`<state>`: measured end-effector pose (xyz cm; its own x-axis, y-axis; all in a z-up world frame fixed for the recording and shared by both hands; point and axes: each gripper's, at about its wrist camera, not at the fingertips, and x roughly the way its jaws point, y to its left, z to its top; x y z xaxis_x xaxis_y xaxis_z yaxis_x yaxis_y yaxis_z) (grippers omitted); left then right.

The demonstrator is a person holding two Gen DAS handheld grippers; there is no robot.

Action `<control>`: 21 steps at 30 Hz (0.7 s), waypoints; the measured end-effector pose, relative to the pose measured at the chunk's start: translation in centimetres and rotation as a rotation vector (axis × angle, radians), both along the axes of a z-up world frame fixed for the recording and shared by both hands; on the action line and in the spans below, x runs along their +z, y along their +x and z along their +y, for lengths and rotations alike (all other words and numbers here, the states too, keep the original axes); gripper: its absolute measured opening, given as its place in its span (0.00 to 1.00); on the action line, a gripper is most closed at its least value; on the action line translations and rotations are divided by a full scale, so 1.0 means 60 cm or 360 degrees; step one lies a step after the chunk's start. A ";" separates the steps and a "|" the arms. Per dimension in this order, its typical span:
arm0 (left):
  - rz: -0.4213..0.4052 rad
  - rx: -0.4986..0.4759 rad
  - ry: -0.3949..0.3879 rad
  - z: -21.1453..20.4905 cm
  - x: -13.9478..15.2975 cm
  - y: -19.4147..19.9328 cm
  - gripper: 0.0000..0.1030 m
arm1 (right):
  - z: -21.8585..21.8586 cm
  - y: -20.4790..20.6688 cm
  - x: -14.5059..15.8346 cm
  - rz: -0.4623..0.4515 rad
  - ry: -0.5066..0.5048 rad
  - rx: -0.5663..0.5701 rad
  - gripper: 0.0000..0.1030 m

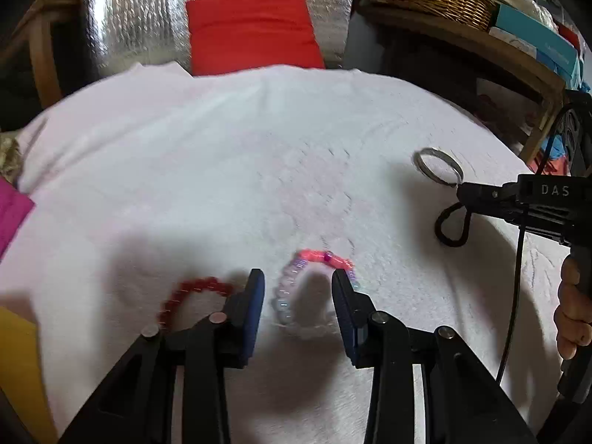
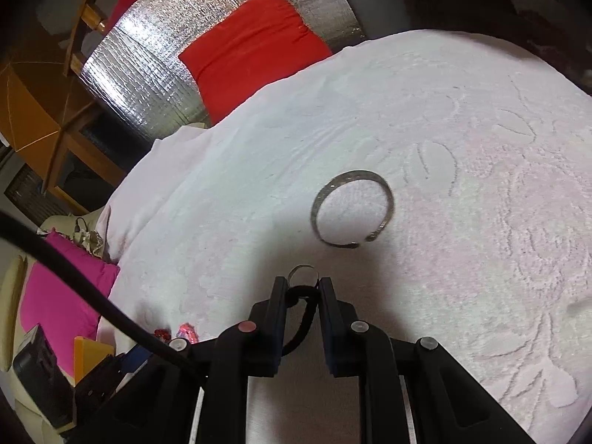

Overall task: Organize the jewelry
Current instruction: 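Grasp the pink-white bead bracelet with the left gripper while the right gripper holds the clip, then carry the bracelet and clip to the orange box and open both grippers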

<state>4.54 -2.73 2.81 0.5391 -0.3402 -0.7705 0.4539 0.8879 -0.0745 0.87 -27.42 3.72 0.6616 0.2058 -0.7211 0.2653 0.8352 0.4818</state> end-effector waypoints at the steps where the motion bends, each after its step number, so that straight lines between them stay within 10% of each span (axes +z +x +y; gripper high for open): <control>1: 0.0014 -0.0015 -0.0002 -0.005 -0.004 -0.001 0.30 | -0.002 -0.002 0.000 0.0002 0.0001 -0.0003 0.18; 7: 0.0044 -0.0098 -0.0073 -0.017 -0.005 -0.008 0.08 | -0.014 -0.005 -0.001 0.0013 0.0007 -0.0020 0.18; 21: -0.0040 -0.0052 -0.0197 0.001 0.047 -0.033 0.07 | 0.000 -0.006 0.021 -0.0086 0.0017 0.0000 0.18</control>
<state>2.55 -2.66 5.60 0.5446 -0.4498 -0.7079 0.4856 0.8573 -0.1710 0.49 -27.44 4.95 0.6995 0.2134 -0.6820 0.2384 0.8300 0.5042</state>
